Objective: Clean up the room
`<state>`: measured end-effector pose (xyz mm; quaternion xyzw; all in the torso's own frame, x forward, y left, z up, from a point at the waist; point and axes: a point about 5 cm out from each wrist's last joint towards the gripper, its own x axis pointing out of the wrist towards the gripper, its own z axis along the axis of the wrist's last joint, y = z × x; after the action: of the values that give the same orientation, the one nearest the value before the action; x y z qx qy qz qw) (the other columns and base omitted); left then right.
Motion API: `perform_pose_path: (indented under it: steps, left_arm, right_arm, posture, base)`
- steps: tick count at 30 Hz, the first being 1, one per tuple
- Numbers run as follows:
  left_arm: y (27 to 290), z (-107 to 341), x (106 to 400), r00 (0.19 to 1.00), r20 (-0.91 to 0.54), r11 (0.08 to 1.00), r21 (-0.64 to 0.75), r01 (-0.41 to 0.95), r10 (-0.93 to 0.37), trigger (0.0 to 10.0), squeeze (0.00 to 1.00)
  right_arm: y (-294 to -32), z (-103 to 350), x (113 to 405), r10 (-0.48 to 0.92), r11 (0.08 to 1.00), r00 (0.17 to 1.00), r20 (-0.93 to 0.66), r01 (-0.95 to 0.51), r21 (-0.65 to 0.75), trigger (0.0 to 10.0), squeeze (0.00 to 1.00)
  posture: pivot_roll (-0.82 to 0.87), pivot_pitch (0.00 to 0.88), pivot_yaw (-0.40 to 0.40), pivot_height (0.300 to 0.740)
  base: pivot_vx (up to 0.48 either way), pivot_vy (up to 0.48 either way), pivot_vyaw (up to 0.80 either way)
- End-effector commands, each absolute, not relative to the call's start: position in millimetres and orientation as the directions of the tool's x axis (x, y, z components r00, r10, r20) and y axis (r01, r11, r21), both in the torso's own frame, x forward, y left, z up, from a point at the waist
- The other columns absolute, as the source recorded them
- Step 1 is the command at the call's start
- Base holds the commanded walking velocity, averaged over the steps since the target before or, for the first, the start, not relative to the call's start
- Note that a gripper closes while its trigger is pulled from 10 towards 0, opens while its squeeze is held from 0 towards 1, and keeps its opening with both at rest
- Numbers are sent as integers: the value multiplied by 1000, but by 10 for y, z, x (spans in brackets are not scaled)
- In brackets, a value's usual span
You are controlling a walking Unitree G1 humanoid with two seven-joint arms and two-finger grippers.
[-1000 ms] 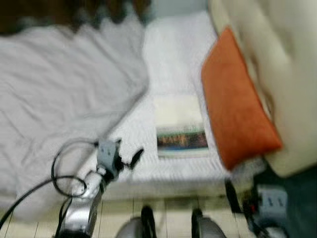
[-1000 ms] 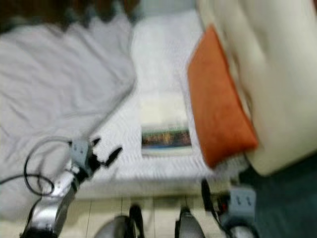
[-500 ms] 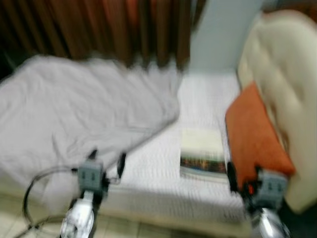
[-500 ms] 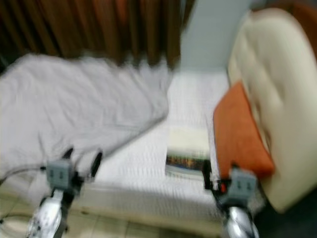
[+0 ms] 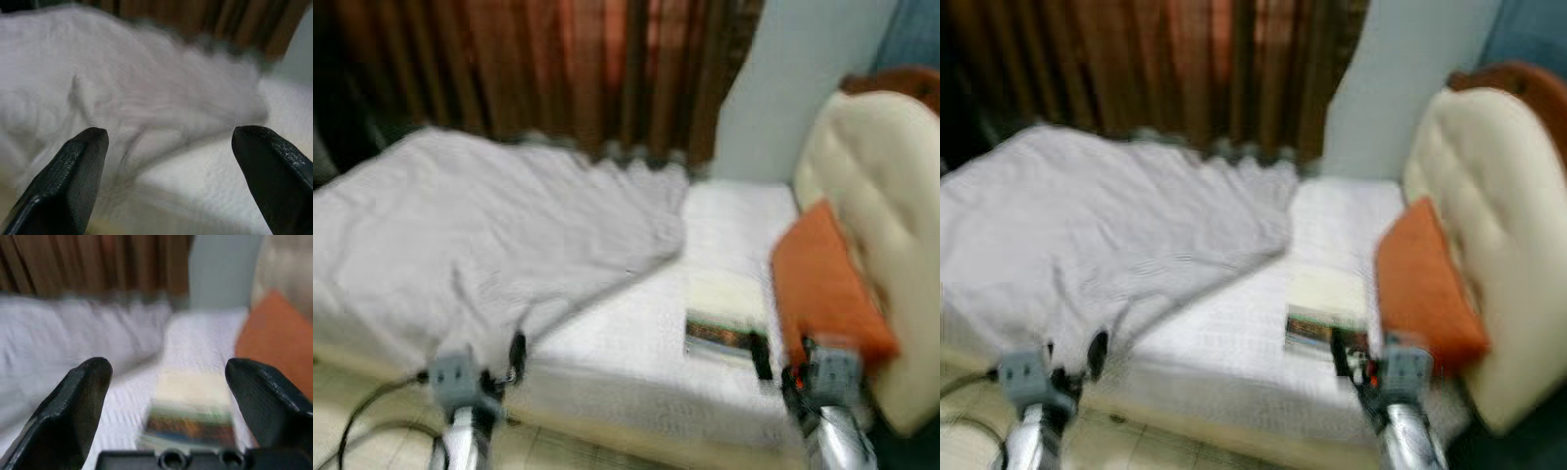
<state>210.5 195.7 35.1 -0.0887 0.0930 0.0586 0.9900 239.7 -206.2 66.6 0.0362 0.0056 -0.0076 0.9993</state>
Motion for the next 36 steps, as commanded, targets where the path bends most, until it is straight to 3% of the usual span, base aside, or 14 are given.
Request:
perform_pose_path:
  steps: [1,9,19,26,36]
  left_arm:
    - [1919,331,2180,975,-217,986,-146,-85,52,10000,0]
    - [1798,481,2347,981,-171,994,-63,86,-96,10000,0]
    - [1677,500,2346,963,-160,971,63,231,-218,10000,0]
    - [1635,540,2375,963,-141,970,52,237,-228,10000,0]
    - [1664,511,2334,982,-131,989,40,140,-133,10000,0]
  right_arm:
    - [-2050,568,2333,-16,996,999,-51,21,87,10000,0]
    - [-1993,560,2371,27,999,998,-48,-26,33,10000,0]
    - [-2019,419,2249,46,995,988,-147,-58,-83,10000,0]
    - [-2008,411,2271,73,991,985,-155,-90,-103,10000,0]
    - [-1966,456,2405,101,993,986,-135,-109,-49,10000,0]
  posture:
    - [-9,0,-4,740]
    - [-25,0,17,740]
    - [-24,0,0,740]
    - [-11,0,-11,740]
    - [1,0,-15,740]
  base:
    - [0,0,0]
    - [0,295,0]
    - [0,480,-800]
    - [0,480,-800]
    - [0,480,0]
